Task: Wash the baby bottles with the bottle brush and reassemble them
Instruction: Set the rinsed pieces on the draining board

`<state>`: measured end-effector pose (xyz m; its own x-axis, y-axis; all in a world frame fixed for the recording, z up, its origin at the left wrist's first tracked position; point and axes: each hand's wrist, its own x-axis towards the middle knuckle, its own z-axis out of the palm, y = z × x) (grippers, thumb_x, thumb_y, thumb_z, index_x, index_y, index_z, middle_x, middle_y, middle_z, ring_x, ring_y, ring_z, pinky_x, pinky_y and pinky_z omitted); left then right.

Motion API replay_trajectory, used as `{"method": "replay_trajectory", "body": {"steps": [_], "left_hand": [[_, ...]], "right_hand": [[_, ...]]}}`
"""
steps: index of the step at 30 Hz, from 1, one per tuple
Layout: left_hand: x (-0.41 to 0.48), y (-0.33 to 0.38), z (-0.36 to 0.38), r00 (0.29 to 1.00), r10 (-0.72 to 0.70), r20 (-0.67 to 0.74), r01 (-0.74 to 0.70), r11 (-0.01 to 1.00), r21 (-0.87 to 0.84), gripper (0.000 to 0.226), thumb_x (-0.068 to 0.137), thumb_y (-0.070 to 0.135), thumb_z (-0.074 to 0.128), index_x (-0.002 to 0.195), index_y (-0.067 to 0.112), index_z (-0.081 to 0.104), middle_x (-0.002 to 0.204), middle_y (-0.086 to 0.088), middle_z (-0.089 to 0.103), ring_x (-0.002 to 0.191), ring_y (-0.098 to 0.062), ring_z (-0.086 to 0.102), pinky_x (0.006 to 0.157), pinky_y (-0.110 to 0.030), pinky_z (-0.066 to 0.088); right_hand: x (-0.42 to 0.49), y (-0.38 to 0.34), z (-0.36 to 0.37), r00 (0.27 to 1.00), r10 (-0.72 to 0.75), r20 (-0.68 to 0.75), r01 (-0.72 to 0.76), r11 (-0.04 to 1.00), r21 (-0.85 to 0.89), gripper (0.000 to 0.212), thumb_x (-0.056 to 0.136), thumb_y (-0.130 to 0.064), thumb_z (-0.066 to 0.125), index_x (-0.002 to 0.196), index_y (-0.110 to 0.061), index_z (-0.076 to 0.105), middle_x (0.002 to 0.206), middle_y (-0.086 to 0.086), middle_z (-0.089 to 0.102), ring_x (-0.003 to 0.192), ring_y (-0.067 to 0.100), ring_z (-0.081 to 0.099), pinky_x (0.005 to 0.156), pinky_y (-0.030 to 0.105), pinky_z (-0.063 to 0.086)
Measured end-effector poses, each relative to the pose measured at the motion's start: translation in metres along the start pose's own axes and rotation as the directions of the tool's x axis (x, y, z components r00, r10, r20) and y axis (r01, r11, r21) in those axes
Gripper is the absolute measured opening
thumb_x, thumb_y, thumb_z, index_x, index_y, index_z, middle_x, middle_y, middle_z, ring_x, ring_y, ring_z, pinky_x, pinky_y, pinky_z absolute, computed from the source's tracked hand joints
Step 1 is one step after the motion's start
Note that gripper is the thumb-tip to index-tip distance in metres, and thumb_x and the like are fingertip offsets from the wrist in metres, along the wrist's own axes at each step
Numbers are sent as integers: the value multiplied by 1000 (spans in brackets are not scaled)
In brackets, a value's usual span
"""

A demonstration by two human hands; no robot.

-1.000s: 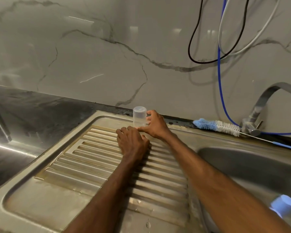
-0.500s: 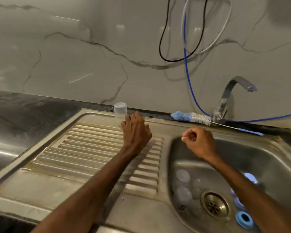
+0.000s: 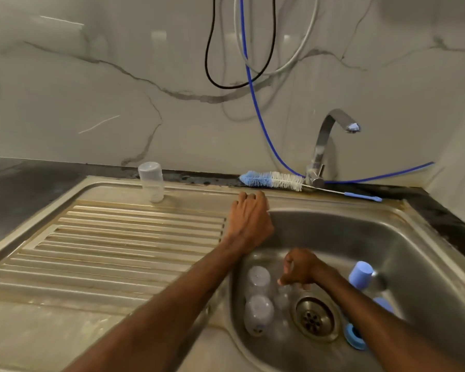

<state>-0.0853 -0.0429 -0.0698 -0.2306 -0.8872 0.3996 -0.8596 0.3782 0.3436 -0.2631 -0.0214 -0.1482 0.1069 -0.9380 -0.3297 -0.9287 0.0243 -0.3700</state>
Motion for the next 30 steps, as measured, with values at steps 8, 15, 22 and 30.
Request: {"method": "replay_trajectory", "body": {"steps": [8, 15, 22, 30], "left_hand": [[6, 8, 1, 995, 93, 34, -91, 994, -59, 24, 88, 10, 59, 112, 13, 55, 112, -8, 61, 105, -23, 46, 92, -37, 43], [71, 57, -7, 918, 397, -1, -396, 917, 33, 65, 75, -2, 66, 137, 7, 48, 137, -17, 50, 125, -32, 43, 100, -46, 48], [109, 83, 4, 814, 554, 175, -577, 735, 357, 75, 93, 9, 64, 159, 12, 27, 166, -12, 22, 147, -30, 30, 111, -45, 40], [111, 90, 3, 816, 560, 146, -558, 695, 453, 53, 100, 15, 59, 150, 11, 43, 156, -11, 39, 140, -27, 40, 108, -41, 41]], "right_hand": [[4, 5, -27, 969, 108, -221, -31, 944, 327, 16, 75, 0, 79, 69, -15, 76, 52, -4, 68, 49, 4, 66, 59, 21, 60], [-36, 19, -99, 907, 201, -370, 351, 124, 928, 29, 86, 9, 69, 111, -6, 70, 103, 15, 75, 93, 25, 73, 79, 35, 64], [-35, 39, -86, 882, 239, -406, 366, 194, 910, 29, 86, -4, 75, 114, -10, 71, 108, 11, 77, 103, 28, 73, 77, 33, 60], [-36, 25, -83, 844, 172, -508, 429, 352, 832, 37, 80, 10, 76, 114, -4, 68, 104, 15, 76, 94, 27, 75, 76, 29, 63]]}}
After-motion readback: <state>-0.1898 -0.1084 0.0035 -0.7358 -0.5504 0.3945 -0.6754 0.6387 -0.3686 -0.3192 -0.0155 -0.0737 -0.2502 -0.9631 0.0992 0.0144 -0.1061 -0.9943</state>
